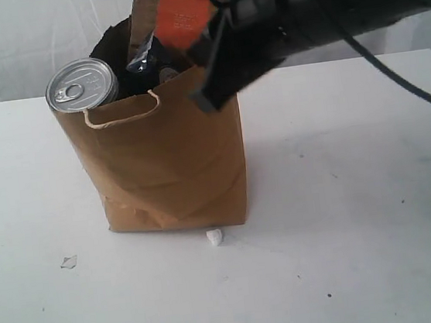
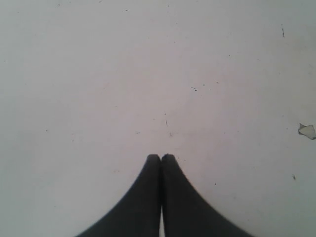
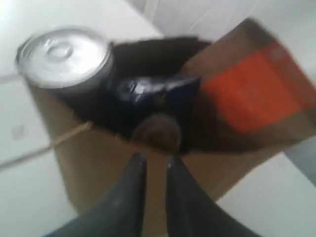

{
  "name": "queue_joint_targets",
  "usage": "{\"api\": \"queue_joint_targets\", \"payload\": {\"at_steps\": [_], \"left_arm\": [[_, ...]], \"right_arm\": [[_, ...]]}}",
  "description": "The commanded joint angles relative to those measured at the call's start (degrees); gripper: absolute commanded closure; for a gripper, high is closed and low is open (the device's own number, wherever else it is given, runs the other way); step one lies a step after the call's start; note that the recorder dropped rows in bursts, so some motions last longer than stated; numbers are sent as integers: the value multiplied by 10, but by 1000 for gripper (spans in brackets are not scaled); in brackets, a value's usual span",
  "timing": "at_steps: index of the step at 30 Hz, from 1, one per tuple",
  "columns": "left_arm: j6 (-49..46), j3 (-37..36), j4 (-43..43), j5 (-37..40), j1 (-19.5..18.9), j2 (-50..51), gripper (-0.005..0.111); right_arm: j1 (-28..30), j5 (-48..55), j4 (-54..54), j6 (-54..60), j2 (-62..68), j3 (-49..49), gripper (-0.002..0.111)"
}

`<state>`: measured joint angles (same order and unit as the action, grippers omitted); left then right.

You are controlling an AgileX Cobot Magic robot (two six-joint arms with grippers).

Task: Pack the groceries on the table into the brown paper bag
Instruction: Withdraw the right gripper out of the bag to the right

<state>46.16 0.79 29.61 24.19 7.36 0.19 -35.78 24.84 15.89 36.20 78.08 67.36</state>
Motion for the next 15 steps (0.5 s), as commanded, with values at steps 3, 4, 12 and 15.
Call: {"api": "queue_joint_targets", "payload": {"at_steps": [3,4,12,15], "left_arm": [[1,-6,-6,24,1,-2,107],[1,-6,-6,24,1,-2,107],[1,-6,-6,24,1,-2,107],[1,-6,-6,24,1,-2,107]], "right_arm": [[10,280,-179,-123,-25,-10,108],[10,300,-179,-128,-25,-19,108],[10,115,-36,-122,-19,-151,108],[10,53,-34,-102,9,-168,103]]}}
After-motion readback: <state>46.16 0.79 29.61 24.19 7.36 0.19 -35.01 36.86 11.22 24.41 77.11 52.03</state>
